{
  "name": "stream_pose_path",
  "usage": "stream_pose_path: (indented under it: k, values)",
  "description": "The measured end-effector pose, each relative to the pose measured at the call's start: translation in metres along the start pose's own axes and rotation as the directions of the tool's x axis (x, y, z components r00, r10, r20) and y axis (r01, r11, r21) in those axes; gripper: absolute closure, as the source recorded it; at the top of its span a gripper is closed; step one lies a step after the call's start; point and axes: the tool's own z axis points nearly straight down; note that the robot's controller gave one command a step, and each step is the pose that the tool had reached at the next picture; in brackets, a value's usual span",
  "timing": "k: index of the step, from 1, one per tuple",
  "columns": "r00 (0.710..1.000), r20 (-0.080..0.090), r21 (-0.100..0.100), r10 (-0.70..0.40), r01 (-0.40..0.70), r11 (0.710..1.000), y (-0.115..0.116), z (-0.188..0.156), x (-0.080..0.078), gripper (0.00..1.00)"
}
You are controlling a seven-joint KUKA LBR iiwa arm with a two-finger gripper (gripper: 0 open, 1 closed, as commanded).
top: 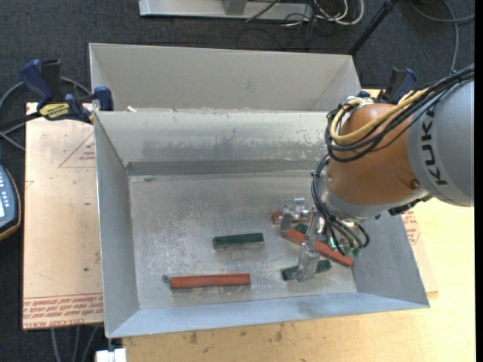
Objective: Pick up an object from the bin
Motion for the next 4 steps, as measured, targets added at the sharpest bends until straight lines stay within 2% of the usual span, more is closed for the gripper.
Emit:
stream_pose_path:
  k: [1,2,3,4]
  values:
    - [0.983,0.013,0.002,-0.184,0.184,0.983,-0.061,0.101,-0.001,0.00]
    - [0.983,0.009,0.001,-0.186,0.186,0.983,-0.060,0.100,0.000,1.00]
    - [0.980,0.016,0.004,-0.200,0.200,0.980,-0.048,-0.004,0.008,1.00]
    - [0.986,0.019,0.002,-0.168,0.168,0.986,-0.020,-0.048,-0.055,1.00]
